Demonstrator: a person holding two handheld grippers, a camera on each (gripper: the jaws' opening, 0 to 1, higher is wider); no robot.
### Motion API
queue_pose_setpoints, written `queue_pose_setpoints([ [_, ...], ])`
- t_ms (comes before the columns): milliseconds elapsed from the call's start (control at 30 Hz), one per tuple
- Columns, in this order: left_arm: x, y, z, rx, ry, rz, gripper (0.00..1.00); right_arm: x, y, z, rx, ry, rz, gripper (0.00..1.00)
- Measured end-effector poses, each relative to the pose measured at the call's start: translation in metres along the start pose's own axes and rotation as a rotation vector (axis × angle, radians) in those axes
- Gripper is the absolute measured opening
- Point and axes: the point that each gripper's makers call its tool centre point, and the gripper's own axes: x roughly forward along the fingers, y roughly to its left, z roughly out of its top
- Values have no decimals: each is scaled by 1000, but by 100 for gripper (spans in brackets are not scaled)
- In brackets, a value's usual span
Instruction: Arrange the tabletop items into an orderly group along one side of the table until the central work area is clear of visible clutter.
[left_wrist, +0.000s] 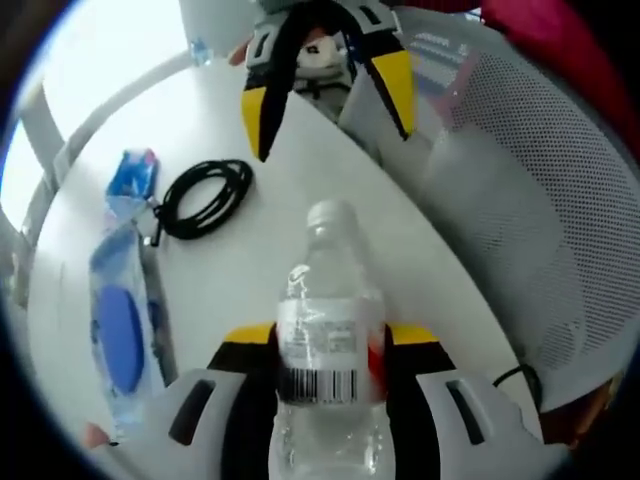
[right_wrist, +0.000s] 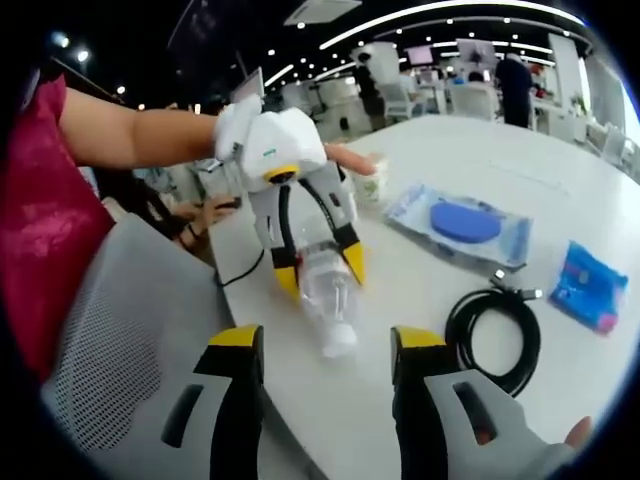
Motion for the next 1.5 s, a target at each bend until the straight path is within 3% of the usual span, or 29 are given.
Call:
queue_pose_setpoints([
  [267,-7,1,4,-46,-48,25,38,2,0,-1,-4,13,7,51],
  [800,-34,12,22,-167,-212,137,37,4,4,18,-46,6,19,50],
  [1133,-53,13,17,-244,-291,212,37,8,8,27,-77,13,32,50],
  [1500,-76,10,1,-323,-367,295,37,13,15,34,-108,27,50,50],
])
